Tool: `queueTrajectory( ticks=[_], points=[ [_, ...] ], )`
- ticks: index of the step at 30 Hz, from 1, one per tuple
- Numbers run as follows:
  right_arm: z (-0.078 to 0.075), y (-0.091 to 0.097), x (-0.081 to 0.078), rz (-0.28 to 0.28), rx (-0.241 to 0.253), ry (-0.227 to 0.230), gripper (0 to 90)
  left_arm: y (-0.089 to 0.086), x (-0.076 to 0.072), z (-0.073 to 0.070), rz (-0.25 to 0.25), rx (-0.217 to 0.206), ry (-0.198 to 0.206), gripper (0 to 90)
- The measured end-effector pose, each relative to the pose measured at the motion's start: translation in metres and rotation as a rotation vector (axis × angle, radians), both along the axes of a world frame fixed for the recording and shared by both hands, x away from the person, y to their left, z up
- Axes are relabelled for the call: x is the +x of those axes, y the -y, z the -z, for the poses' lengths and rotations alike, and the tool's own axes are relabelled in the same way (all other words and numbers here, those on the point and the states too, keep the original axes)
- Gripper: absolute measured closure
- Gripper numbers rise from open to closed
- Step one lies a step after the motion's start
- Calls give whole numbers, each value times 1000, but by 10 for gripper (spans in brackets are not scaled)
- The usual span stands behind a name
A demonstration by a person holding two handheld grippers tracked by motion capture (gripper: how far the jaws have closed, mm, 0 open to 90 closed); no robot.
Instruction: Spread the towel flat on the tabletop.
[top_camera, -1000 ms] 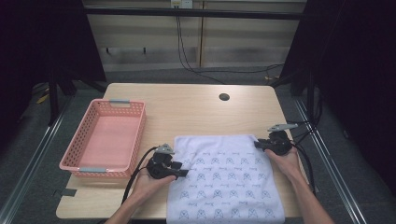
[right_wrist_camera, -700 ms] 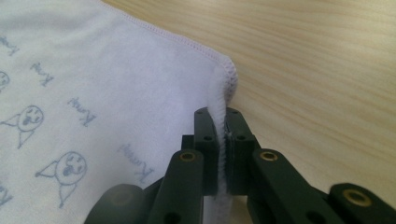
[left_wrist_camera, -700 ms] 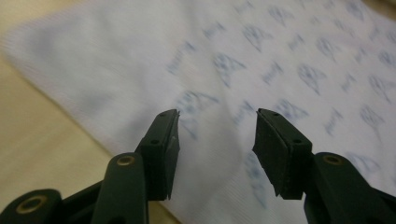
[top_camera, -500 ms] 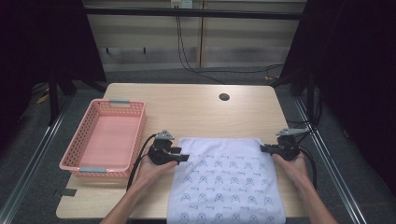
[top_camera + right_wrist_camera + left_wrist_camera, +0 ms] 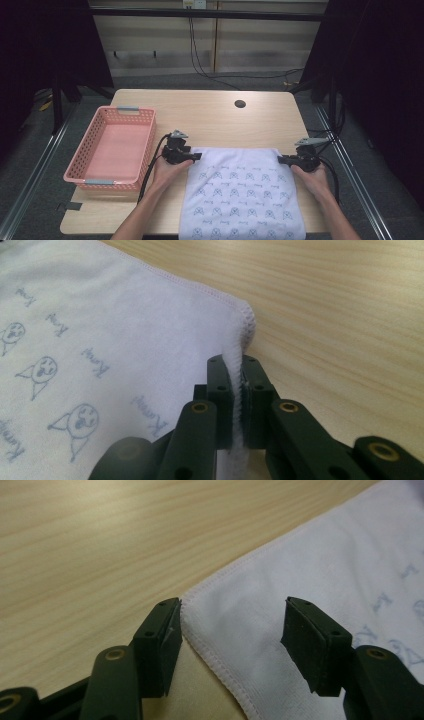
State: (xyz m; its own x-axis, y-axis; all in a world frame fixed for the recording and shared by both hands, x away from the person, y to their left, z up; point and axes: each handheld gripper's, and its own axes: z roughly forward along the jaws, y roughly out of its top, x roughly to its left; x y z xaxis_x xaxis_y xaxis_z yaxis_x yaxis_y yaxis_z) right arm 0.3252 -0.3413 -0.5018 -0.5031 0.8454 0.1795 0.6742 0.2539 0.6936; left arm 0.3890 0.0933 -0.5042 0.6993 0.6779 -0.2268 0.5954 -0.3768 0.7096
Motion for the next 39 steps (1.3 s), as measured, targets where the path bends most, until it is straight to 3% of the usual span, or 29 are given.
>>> queueTrajectory(
  ticks=[3, 4, 6, 7, 9, 13, 16, 21, 24, 30, 33, 39],
  points=[
    [0, -1, 0, -2, 5, -4, 853, 4, -2, 0, 19, 10, 8, 477],
    [0, -1, 0, -3, 5, -5, 853, 5, -2, 0, 42, -4, -1, 556],
    [0, 0, 1, -5, 15, -3, 853, 6, -3, 0, 46, 16, 2, 646],
    [-1, 0, 1, -2, 21, -1, 854, 5, -3, 1, 63, -1, -11, 752],
    [-3, 0, 2, -10, 32, 4, 854, 3, -2, 1, 67, -3, -22, 855],
    [-10, 0, 1, -9, 64, 15, 855, 1, -4, -3, 86, -54, -36, 868],
    [-20, 4, 3, -13, 110, 37, 856, 0, -7, -15, 102, -87, -17, 868],
    [-39, 4, 6, -23, 161, 82, 858, -5, -7, -42, 100, -110, 24, 868],
    [-50, 6, 9, -23, 177, 103, 858, -8, -7, -62, 102, -153, 61, 869],
    [-74, 13, 15, -18, 215, 162, 859, -17, -5, -93, 104, -199, 116, 869],
    [-82, 13, 16, -24, 211, 174, 859, -21, -5, -95, 103, -193, 115, 869],
    [-81, 8, 20, -26, 193, 157, 859, -23, 0, -86, 82, -183, 95, 868]
  ],
)
